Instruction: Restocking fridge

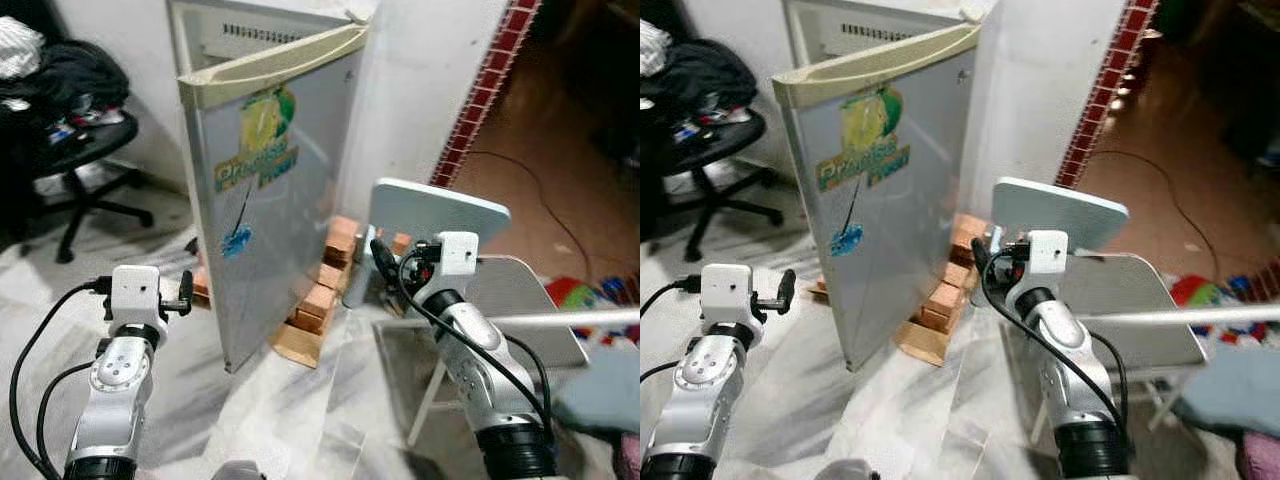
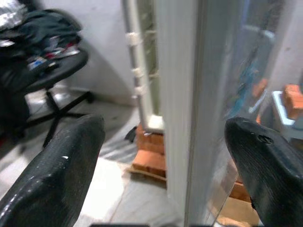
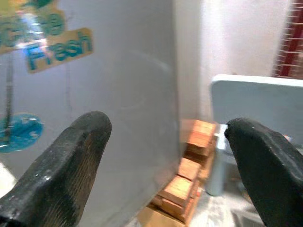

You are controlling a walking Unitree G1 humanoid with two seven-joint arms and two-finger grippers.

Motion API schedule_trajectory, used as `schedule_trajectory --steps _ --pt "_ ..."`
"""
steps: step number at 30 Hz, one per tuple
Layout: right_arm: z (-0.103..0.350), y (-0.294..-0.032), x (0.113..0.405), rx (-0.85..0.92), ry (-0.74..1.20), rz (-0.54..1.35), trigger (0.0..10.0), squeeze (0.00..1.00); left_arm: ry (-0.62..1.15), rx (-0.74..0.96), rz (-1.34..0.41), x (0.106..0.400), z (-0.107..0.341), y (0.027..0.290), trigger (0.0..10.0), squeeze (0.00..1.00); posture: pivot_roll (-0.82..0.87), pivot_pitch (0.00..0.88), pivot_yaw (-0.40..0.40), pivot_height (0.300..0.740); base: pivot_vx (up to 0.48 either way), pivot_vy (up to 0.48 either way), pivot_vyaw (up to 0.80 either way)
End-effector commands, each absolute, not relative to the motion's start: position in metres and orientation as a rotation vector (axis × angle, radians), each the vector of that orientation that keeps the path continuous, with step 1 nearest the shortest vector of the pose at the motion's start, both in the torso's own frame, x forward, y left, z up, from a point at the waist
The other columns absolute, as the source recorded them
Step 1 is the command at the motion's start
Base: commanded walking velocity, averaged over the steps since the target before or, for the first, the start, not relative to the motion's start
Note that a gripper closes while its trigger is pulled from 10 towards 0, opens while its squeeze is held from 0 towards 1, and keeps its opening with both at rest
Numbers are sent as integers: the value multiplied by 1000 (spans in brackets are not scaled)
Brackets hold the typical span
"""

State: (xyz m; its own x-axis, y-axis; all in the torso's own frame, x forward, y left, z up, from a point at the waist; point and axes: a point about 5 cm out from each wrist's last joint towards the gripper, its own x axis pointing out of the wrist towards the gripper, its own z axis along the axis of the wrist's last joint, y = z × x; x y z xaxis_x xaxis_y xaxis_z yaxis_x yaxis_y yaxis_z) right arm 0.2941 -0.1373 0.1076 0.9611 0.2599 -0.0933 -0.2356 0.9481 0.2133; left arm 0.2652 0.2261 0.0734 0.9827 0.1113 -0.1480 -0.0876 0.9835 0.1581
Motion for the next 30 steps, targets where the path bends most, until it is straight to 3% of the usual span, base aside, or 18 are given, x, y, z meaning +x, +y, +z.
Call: schedule_trajectory --steps 1,24,30 --pt "108 -142 296 194 116 231 10000 0 166 143 103 267 71 222 10000 0 132 0 -66 740 0 480 0" --pt "109 -151 300 198 91 164 10000 0 153 146 85 267 73 222 10000 0 128 0 -55 740 0 480 0" --pt "106 -154 297 193 90 140 10000 0 142 151 68 267 77 222 10000 0 130 0 -44 740 0 480 -584"
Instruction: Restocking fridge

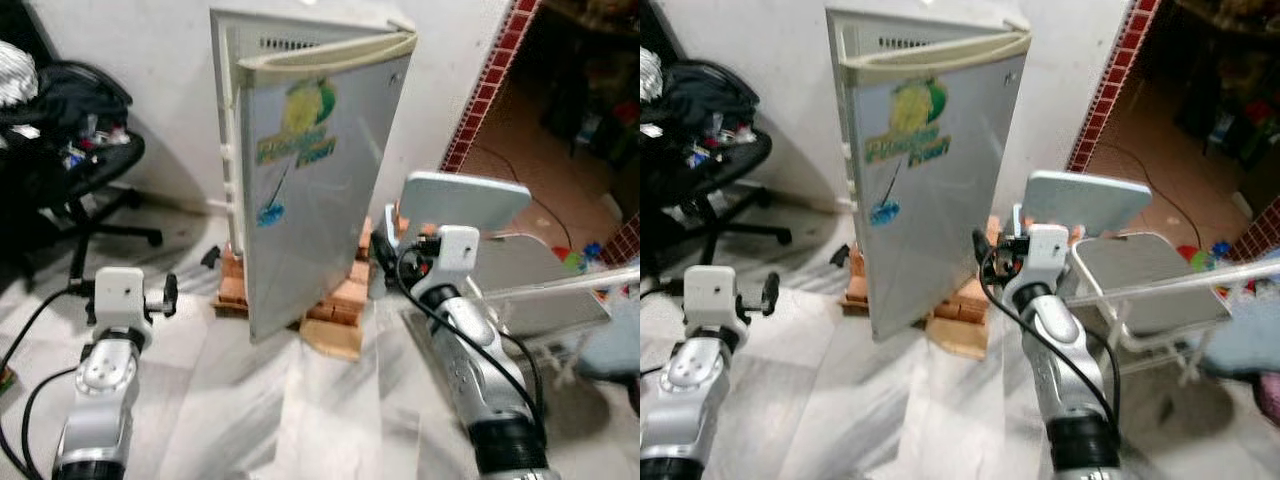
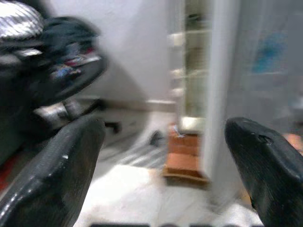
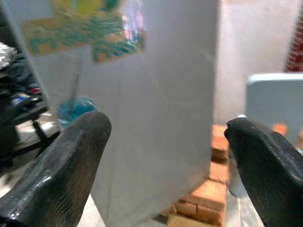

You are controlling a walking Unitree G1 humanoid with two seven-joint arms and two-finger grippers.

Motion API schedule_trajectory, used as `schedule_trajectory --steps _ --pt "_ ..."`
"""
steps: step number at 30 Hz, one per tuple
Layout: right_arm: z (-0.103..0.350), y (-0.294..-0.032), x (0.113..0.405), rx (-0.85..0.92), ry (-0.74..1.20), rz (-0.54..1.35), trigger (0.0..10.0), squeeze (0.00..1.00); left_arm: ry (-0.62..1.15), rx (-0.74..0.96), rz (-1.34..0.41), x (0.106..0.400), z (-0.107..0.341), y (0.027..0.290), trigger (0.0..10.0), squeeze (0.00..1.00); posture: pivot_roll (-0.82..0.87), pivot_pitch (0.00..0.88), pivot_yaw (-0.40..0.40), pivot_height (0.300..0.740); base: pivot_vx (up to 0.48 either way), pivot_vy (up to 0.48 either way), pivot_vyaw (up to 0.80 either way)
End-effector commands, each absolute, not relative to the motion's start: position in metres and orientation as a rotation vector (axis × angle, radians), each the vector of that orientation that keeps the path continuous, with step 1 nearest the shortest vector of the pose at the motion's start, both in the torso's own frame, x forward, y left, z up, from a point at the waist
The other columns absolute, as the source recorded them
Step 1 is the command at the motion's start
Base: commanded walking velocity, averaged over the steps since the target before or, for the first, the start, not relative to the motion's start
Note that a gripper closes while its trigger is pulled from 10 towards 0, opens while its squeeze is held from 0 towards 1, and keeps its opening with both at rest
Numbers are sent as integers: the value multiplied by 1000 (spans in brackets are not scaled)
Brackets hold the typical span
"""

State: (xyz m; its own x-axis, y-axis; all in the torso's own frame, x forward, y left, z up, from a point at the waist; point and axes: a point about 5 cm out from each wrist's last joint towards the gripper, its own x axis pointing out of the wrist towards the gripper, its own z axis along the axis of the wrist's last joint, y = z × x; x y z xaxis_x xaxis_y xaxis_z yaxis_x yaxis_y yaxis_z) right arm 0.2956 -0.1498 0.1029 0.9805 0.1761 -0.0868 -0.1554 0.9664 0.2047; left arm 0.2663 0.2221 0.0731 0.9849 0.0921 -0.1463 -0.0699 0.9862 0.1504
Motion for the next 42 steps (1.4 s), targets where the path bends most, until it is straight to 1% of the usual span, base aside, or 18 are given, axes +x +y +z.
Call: schedule_trajectory --steps 1,13,14,20,25,34,42 --pt "105 -154 297 192 91 137 10000 0 140 152 65 267 78 222 10000 0 130 0 -44 740 0 480 0" --pt "102 -156 296 173 102 114 10000 0 124 154 33 267 79 216 10000 0 124 0 -47 740 0 480 0" --pt "101 -159 296 169 101 107 10000 0 124 139 6 267 79 214 10000 0 126 0 -49 740 0 480 0" --pt "100 -167 297 160 102 75 10000 0 102 156 18 268 81 216 10000 0 127 0 -53 740 0 476 0" --pt "99 -167 296 157 106 73 10000 0 106 138 24 269 81 216 10000 0 125 0 -57 740 0 467 0" --pt "99 -164 296 154 105 79 10000 0 103 139 29 269 81 219 10000 0 126 0 -58 740 0 471 -800" --pt "99 -168 295 156 107 56 10000 0 95 145 3 268 83 218 10000 0 123 0 -55 740 0 450 -698"
